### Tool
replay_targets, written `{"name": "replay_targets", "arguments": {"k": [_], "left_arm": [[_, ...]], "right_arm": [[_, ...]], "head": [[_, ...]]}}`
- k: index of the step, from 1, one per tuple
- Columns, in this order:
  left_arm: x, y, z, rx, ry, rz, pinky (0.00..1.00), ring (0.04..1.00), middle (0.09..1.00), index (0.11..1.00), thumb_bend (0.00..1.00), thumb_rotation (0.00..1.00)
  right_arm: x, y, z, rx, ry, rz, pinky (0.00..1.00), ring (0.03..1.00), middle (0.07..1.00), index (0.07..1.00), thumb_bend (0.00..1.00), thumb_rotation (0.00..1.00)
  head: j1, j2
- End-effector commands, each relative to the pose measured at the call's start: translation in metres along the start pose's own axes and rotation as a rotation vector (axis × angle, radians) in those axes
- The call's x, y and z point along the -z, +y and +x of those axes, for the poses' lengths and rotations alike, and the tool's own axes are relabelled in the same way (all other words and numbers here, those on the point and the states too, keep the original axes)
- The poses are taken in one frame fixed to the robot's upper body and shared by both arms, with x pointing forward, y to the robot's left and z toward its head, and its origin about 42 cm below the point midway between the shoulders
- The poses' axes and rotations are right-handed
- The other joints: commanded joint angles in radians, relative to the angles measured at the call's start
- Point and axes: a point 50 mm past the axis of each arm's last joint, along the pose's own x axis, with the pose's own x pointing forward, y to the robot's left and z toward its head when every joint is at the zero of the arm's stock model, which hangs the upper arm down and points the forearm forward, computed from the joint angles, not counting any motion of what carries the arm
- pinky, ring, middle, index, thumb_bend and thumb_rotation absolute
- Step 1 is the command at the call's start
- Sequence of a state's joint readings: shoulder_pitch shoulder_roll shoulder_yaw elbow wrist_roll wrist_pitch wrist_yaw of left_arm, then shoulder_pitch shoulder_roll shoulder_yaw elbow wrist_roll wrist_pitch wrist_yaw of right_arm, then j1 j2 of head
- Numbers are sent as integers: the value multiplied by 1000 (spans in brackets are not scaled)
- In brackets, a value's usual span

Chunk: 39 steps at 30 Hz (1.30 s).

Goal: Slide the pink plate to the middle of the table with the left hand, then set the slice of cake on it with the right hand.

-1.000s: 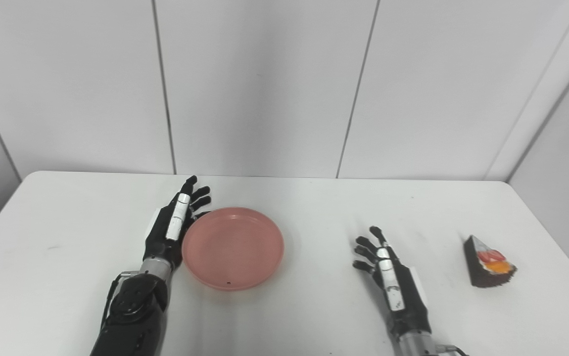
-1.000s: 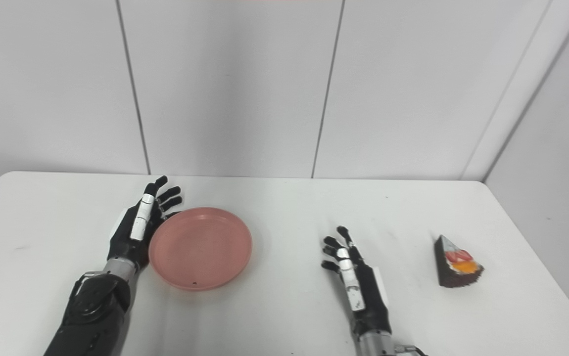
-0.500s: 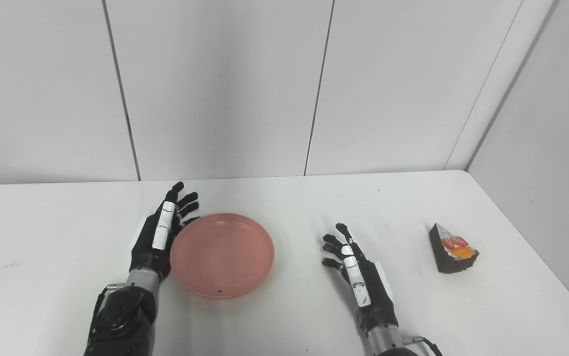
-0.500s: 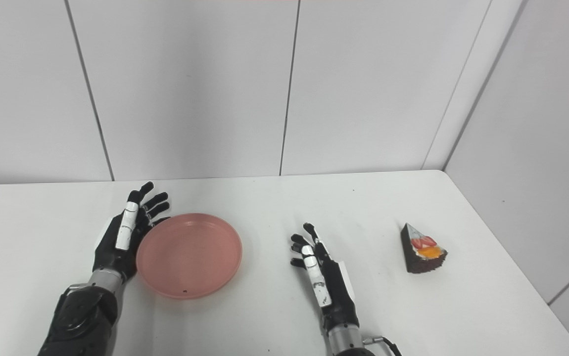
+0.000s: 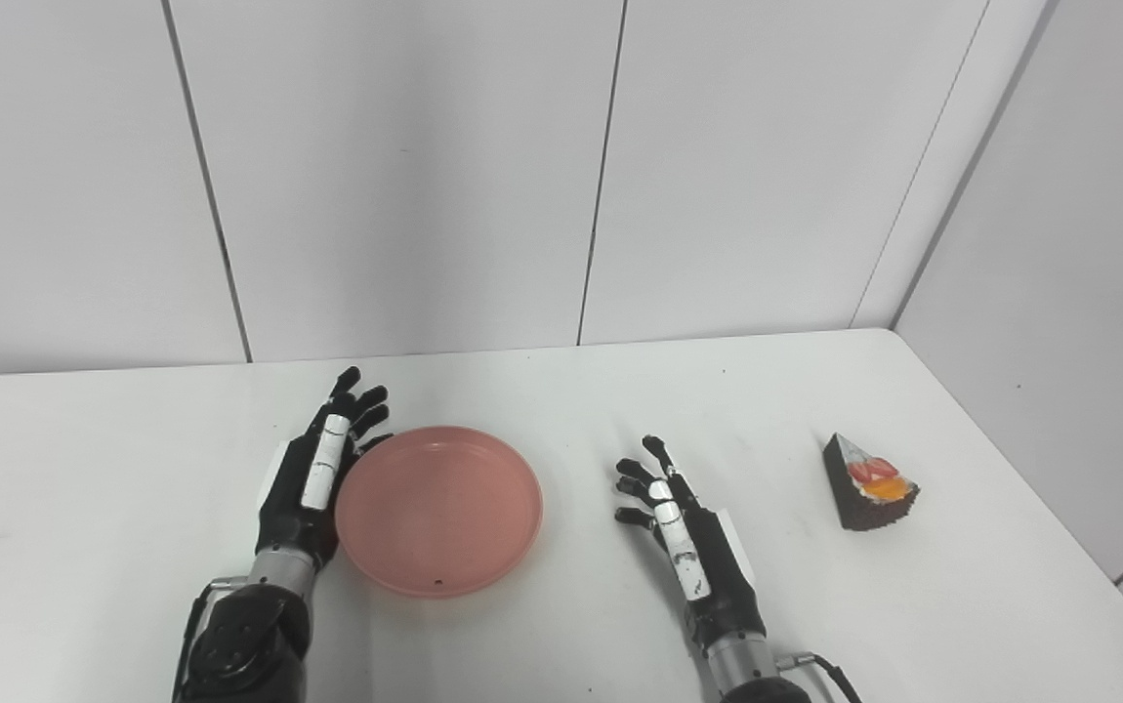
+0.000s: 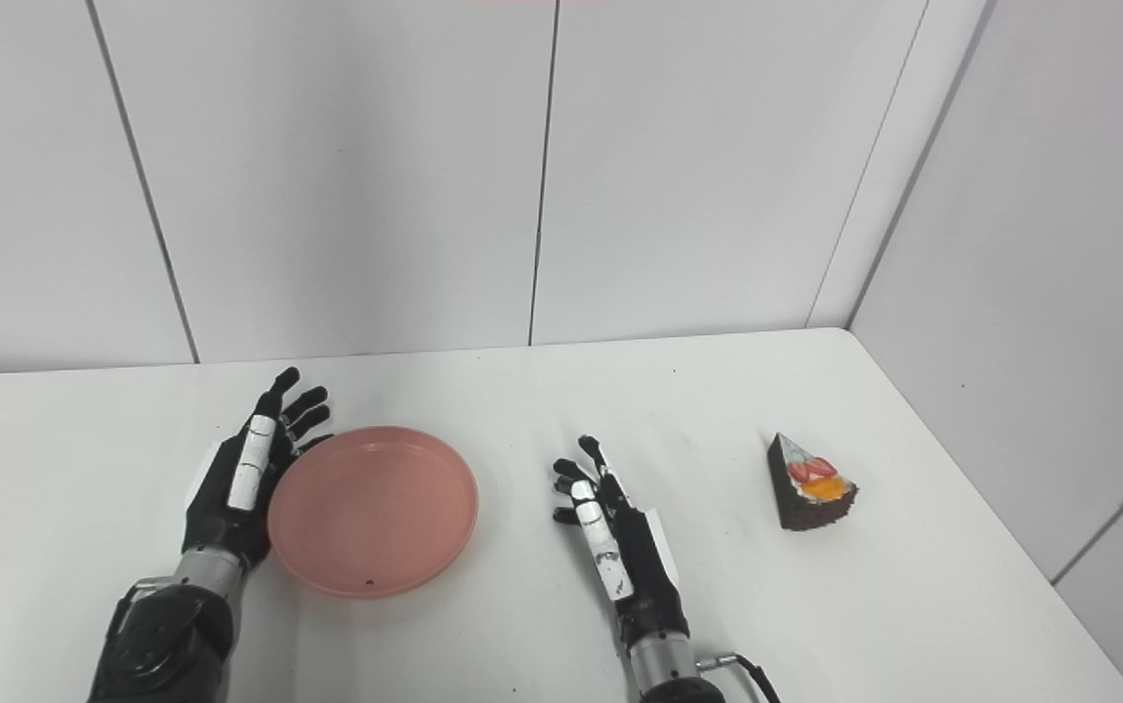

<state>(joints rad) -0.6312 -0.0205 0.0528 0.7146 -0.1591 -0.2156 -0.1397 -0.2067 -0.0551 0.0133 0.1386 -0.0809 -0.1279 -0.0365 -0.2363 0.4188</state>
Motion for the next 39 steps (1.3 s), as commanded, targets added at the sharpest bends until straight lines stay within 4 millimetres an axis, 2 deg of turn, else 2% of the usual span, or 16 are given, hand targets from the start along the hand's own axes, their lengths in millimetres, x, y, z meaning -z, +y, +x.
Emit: {"name": "replay_targets", "arguments": {"k": [1, 6, 10, 13, 16, 18, 19, 23, 26, 31, 33, 35, 36, 39], "left_arm": [[19, -5, -7, -2, 71, -29, 783, 885, 859, 924, 809, 856], [21, -5, -6, -7, 65, -32, 778, 887, 860, 927, 819, 852], [21, -5, -5, -13, 71, -43, 775, 883, 853, 931, 808, 859], [21, -5, -5, -13, 73, -45, 779, 883, 851, 930, 810, 856], [21, -6, -4, -11, 69, -32, 773, 883, 854, 932, 809, 869], [21, -7, -4, -14, 66, -36, 765, 880, 856, 929, 807, 871], [20, -7, -4, -14, 63, -40, 768, 881, 857, 927, 798, 865], [20, -8, -2, -15, 60, -45, 766, 880, 855, 922, 797, 859], [19, -9, -2, -11, 61, -42, 758, 877, 859, 930, 802, 866], [22, -11, -1, -3, 66, -42, 761, 877, 860, 935, 777, 866], [23, -11, -1, -1, 68, -41, 763, 878, 857, 938, 780, 870], [23, -12, -1, 1, 68, -43, 764, 878, 853, 942, 782, 869], [23, -12, -1, 2, 68, -45, 765, 876, 853, 942, 782, 867], [23, -12, 0, 3, 69, -45, 766, 875, 851, 943, 774, 870]], "right_arm": [[11, 0, -12, 24, -41, -53, 693, 813, 851, 922, 695, 967], [-10, -14, -5, 70, -135, -221, 710, 845, 921, 916, 745, 907], [-28, -34, 6, 91, -214, -375, 769, 871, 944, 949, 763, 902], [-41, -49, 10, 126, -226, -471, 855, 899, 948, 945, 825, 920], [-68, -58, 10, 186, -241, -576, 848, 916, 964, 943, 837, 928], [-88, -64, 8, 222, -294, -634, 779, 901, 956, 930, 832, 900], [-98, -68, 7, 235, -323, -674, 778, 912, 957, 928, 816, 876], [-125, -85, 4, 272, -343, -823, 800, 952, 970, 949, 814, 893], [-141, -98, 1, 292, -336, -902, 828, 996, 988, 973, 841, 880], [-152, -125, -1, 346, -284, -1019, 800, 983, 977, 957, 885, 833], [-154, -135, 1, 361, -258, -1067, 776, 947, 949, 936, 899, 805], [-153, -143, 3, 372, -221, -1108, 754, 914, 927, 916, 918, 751], [-152, -146, 5, 375, -204, -1121, 749, 914, 928, 905, 936, 700], [-148, -154, 8, 376, -96, -1170, 758, 929, 937, 900, 960, 646]], "head": [[1, 1], [0, 0], [4, -3], [8, -4], [9, -8], [8, -10], [8, -12], [5, -18], [3, -23], [3, -30], [2, -31], [2, -32], [2, -32], [3, -34]]}}
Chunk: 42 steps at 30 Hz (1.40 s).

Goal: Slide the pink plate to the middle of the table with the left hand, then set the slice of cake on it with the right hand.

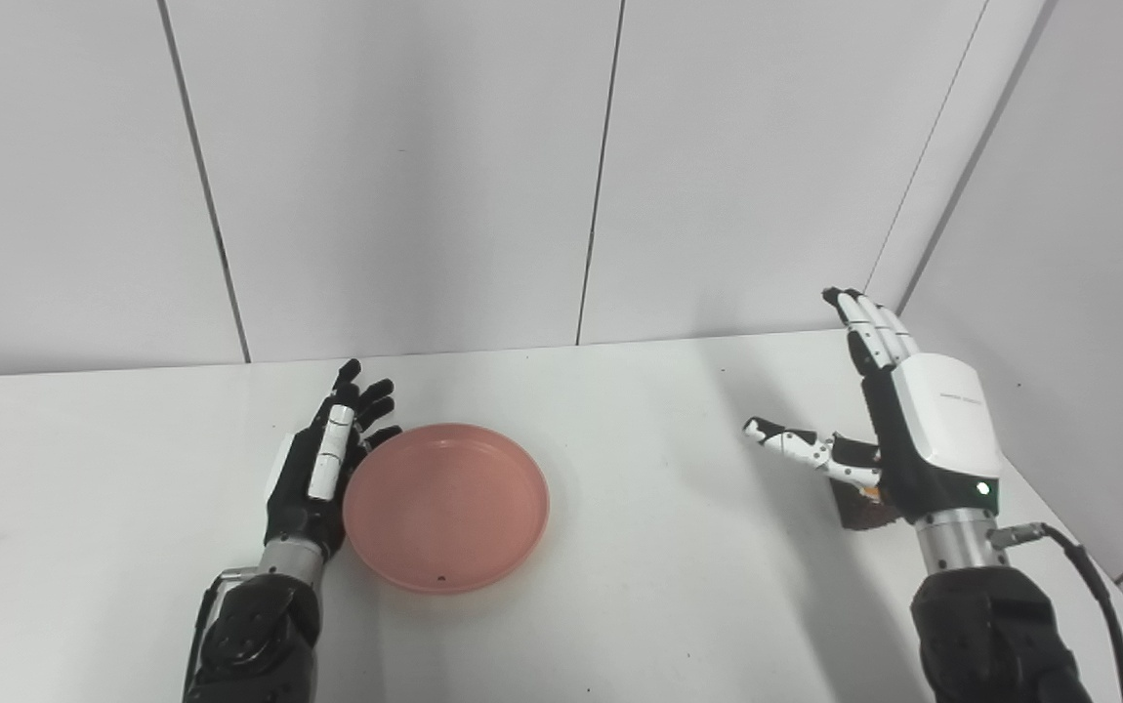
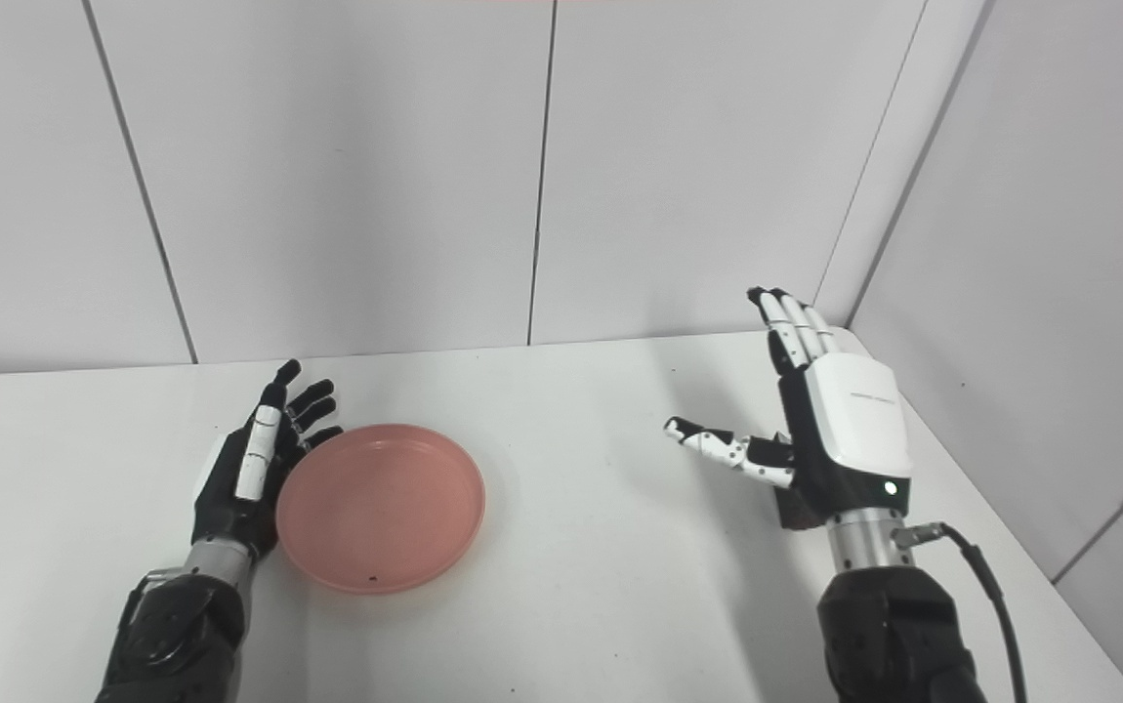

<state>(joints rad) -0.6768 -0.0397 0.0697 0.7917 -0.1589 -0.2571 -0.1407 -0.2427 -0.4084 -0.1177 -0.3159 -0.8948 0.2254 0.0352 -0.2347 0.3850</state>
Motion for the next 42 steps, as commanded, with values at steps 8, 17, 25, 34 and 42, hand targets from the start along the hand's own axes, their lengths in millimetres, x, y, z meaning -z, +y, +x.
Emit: {"name": "replay_targets", "arguments": {"k": [8, 17, 25, 34, 42], "left_arm": [[22, -3, -12, 3, 77, -29, 763, 868, 844, 946, 777, 867], [22, -3, -12, 6, 81, -24, 758, 867, 850, 956, 783, 870], [23, -3, -13, 7, 87, -24, 757, 872, 854, 958, 792, 864], [24, -2, -14, 12, 95, -14, 761, 875, 862, 963, 810, 870], [25, -2, -14, 15, 100, -13, 767, 878, 869, 962, 796, 876]], "right_arm": [[21, -7, 17, -89, 198, -150, 706, 895, 908, 856, 981, 481], [51, 11, 23, -227, 319, -208, 717, 857, 872, 847, 992, 508], [77, 29, 27, -298, 375, -200, 766, 876, 887, 857, 1000, 533], [86, 43, 25, -316, 397, -187, 760, 858, 878, 856, 1000, 526], [90, 47, 24, -314, 398, -171, 758, 860, 872, 857, 1000, 548]], "head": [[-2, 1], [-1, 7], [-2, 15], [-1, 21], [0, 23]]}}
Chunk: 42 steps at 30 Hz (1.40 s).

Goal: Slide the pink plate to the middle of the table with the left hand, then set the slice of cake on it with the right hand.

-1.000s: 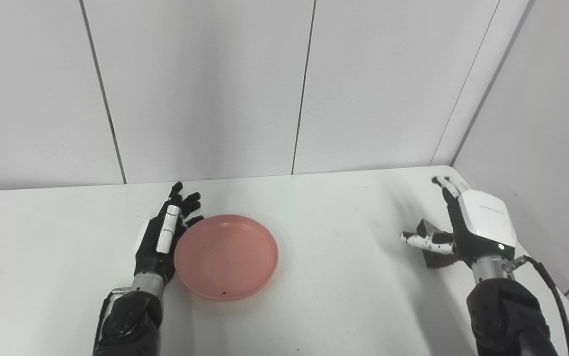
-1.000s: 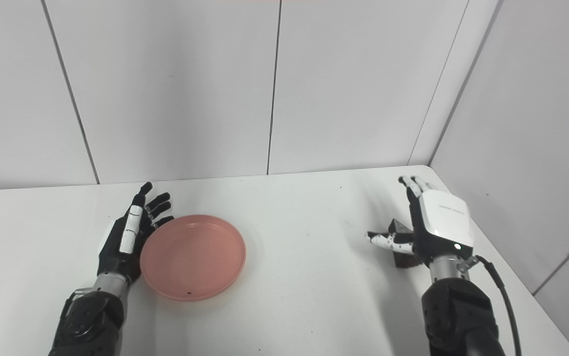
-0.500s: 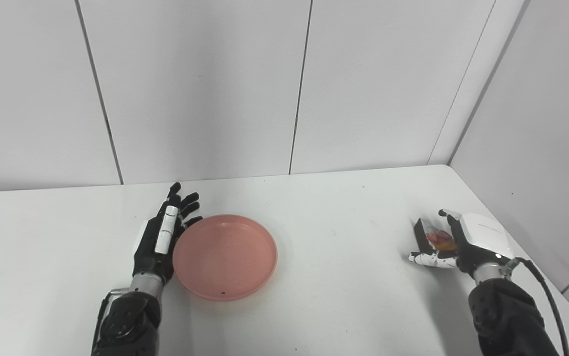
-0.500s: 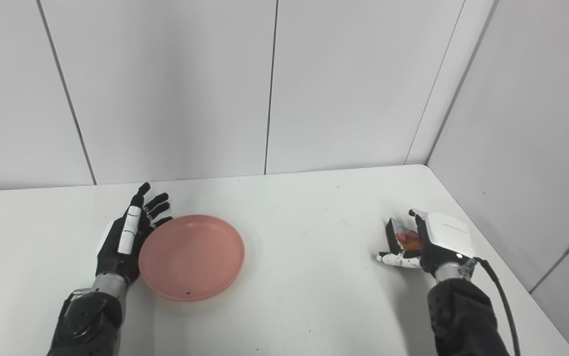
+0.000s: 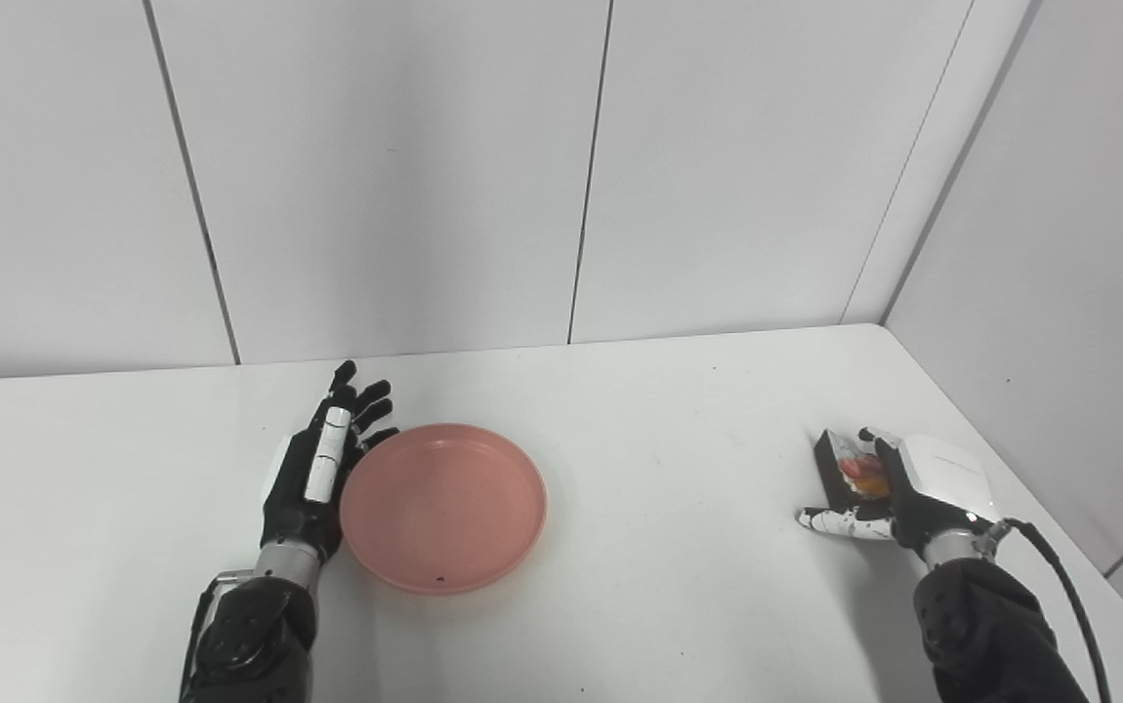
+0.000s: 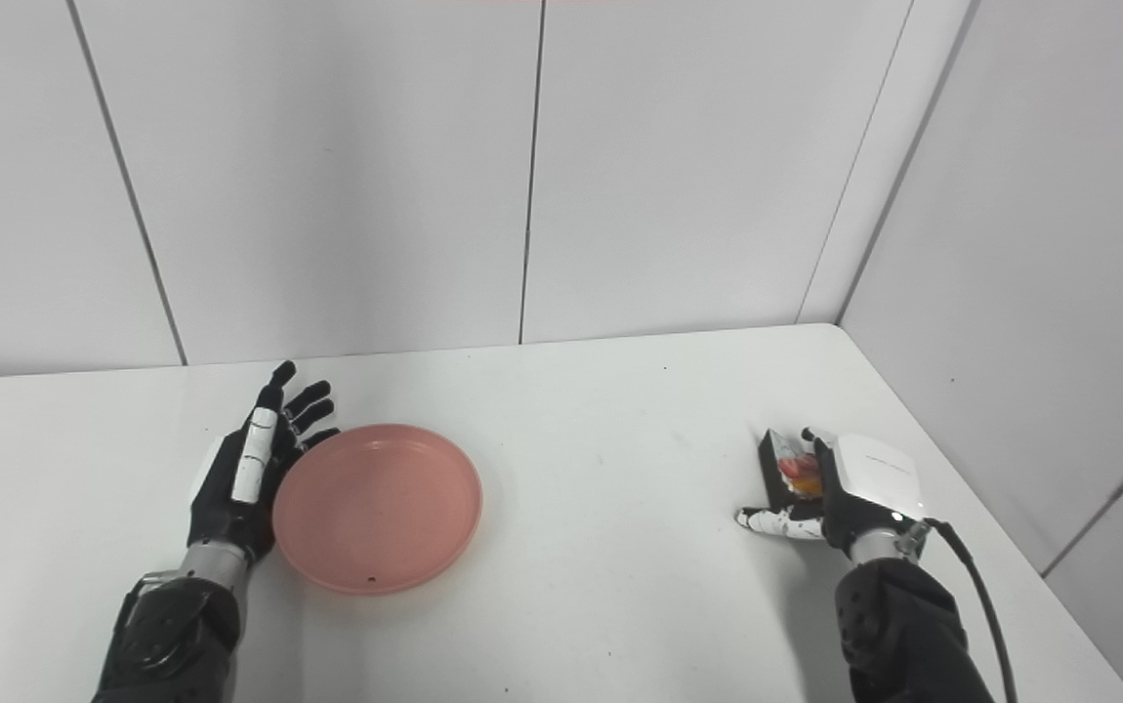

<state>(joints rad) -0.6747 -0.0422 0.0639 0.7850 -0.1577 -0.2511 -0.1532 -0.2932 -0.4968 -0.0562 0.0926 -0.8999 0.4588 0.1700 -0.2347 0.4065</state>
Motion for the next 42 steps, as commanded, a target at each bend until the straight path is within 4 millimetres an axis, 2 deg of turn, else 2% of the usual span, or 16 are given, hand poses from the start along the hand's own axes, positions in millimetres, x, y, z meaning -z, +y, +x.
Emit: {"name": "replay_targets", "arguments": {"k": [1, 8, 10, 12, 14, 18, 20, 22, 23, 24, 25, 30, 33, 35, 38, 42], "left_arm": [[25, 1, -14, -6, 98, -14, 766, 877, 869, 961, 800, 876], [25, 1, -14, -5, 102, -8, 754, 875, 868, 954, 820, 875], [25, 1, -14, -6, 103, -7, 752, 873, 868, 952, 822, 875], [25, 2, -14, -7, 105, -5, 751, 869, 868, 948, 822, 877], [26, 2, -14, -7, 107, -3, 753, 871, 870, 946, 821, 879], [26, 3, -14, -5, 110, -3, 755, 871, 868, 938, 829, 873], [26, 3, -14, -4, 110, -1, 751, 869, 867, 936, 823, 873], [26, 3, -14, -5, 112, -9, 752, 869, 866, 934, 820, 870], [26, 3, -14, -7, 114, -11, 761, 871, 867, 931, 816, 864], [26, 3, -14, -9, 116, -13, 760, 869, 867, 927, 812, 863], [26, 3, -14, -7, 116, -12, 761, 868, 867, 927, 812, 863], [25, 3, -15, -2, 114, -11, 761, 870, 869, 931, 809, 873], [25, 2, -15, -2, 114, -11, 758, 870, 865, 928, 809, 867], [25, 2, -15, -2, 115, -13, 756, 871, 867, 929, 807, 871], [25, 1, -14, -3, 118, -17, 759, 871, 868, 928, 798, 866], [25, 0, -15, -3, 119, -17, 762, 870, 867, 928, 787, 864]], "right_arm": [[0, -26, 7, 92, -13, -9, 758, 860, 870, 856, 1000, 546], [2, -22, 8, 102, -6, -10, 759, 848, 861, 847, 1000, 531], [3, -20, 8, 115, 3, -12, 724, 825, 849, 843, 1000, 515], [4, -19, 9, 139, 5, -12, 646, 733, 773, 813, 1000, 504], [4, -17, 10, 156, 7, -5, 616, 689, 736, 797, 1000, 504], [7, -14, 14, 147, 1, 44, 479, 576, 685, 752, 1000, 494], [8, -13, 15, 138, -2, 53, 441, 541, 656, 735, 1000, 485], [8, -13, 15, 132, -7, 70, 330, 411, 521, 707, 1000, 440], [9, -12, 16, 130, -9, 84, 230, 297, 393, 685, 989, 392], [9, -11, 16, 124, -5, 95, 174, 236, 324, 675, 977, 363], [10, -11, 16, 115, 2, 102, 169, 230, 318, 675, 976, 361], [10, -9, 14, 87, 17, 95, 248, 325, 417, 639, 968, 353], [10, -10, 14, 82, 16, 95, 233, 307, 399, 631, 966, 356], [9, -10, 12, 82, 12, 95, 249, 329, 422, 628, 963, 363], [9, -11, 11, 84, 5, 92, 307, 400, 495, 621, 965, 380], [7, -13, 10, 95, -10, 101, 304, 388, 485, 632, 961, 375]], "head": [[1, 3], [3, 6], [3, 8], [4, 9], [4, 11], [3, 12], [4, 13], [3, 15], [3, 16], [3, 16], [3, 18], [5, 19], [4, 20], [5, 20], [6, 20], [6, 19]]}}
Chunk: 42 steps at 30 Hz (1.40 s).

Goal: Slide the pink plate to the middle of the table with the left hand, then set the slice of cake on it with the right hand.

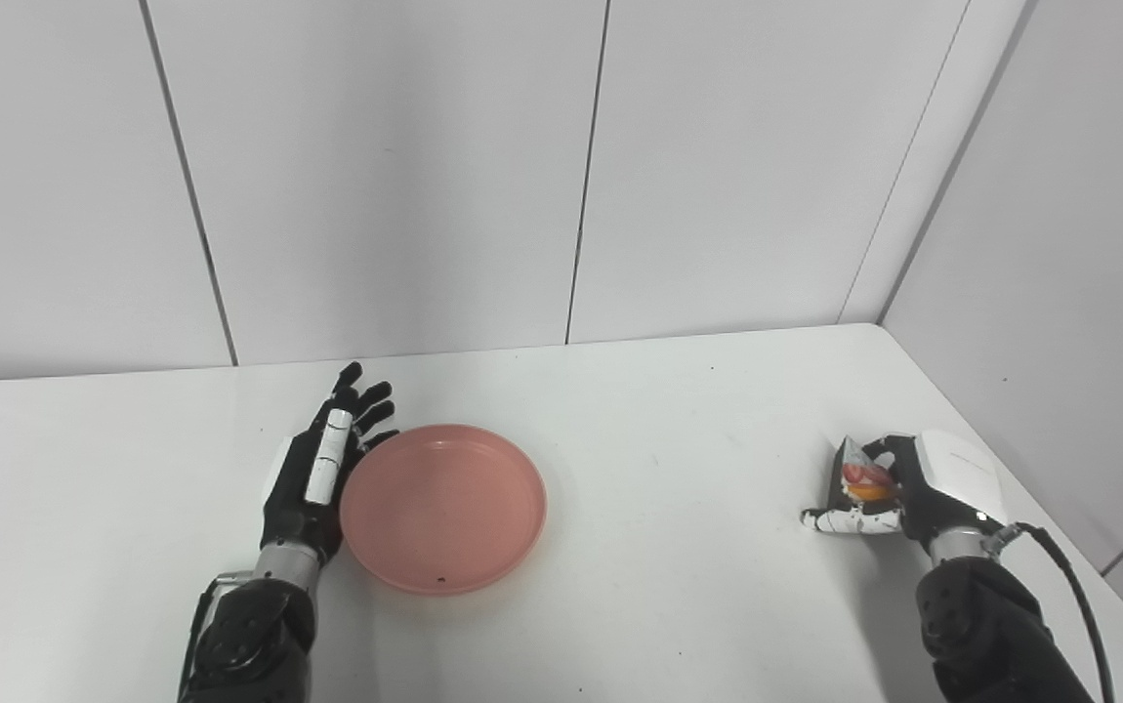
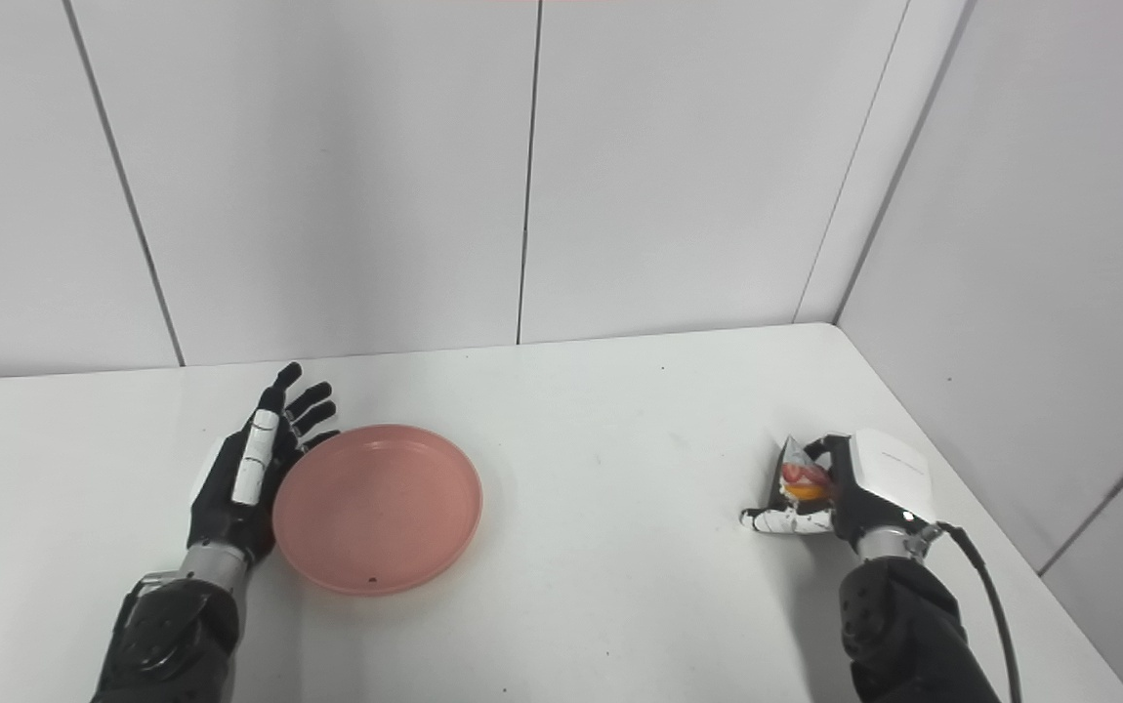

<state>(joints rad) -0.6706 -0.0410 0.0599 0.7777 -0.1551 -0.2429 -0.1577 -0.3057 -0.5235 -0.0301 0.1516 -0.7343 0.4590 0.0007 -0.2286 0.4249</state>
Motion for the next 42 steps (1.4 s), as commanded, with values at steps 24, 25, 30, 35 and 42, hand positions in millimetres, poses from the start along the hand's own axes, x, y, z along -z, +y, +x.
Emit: {"name": "replay_targets", "arguments": {"k": [24, 25, 30, 35, 42], "left_arm": [[32, -13, -9, -3, 123, 1, 750, 874, 863, 949, 769, 880], [33, -14, -9, -2, 123, -2, 753, 875, 864, 952, 763, 879], [38, -23, -8, 5, 130, -12, 766, 879, 859, 967, 743, 880], [43, -32, -6, 8, 138, -15, 763, 876, 856, 960, 773, 870], [49, -45, -4, 7, 144, -27, 766, 872, 850, 976, 745, 862]], "right_arm": [[-127, -92, -45, 213, -527, 137, 213, 292, 402, 608, 879, 249], [-132, -92, -45, 210, -540, 140, 216, 296, 407, 611, 880, 258], [-148, -81, -38, 173, -602, 132, 239, 318, 422, 615, 874, 317], [-160, -68, -30, 136, -656, 131, 248, 314, 413, 612, 876, 345], [-192, -53, -36, 69, -753, 139, 215, 280, 386, 599, 859, 328]], "head": [[58, -16], [75, -18], [139, -23], [197, -28], [256, -33]]}}
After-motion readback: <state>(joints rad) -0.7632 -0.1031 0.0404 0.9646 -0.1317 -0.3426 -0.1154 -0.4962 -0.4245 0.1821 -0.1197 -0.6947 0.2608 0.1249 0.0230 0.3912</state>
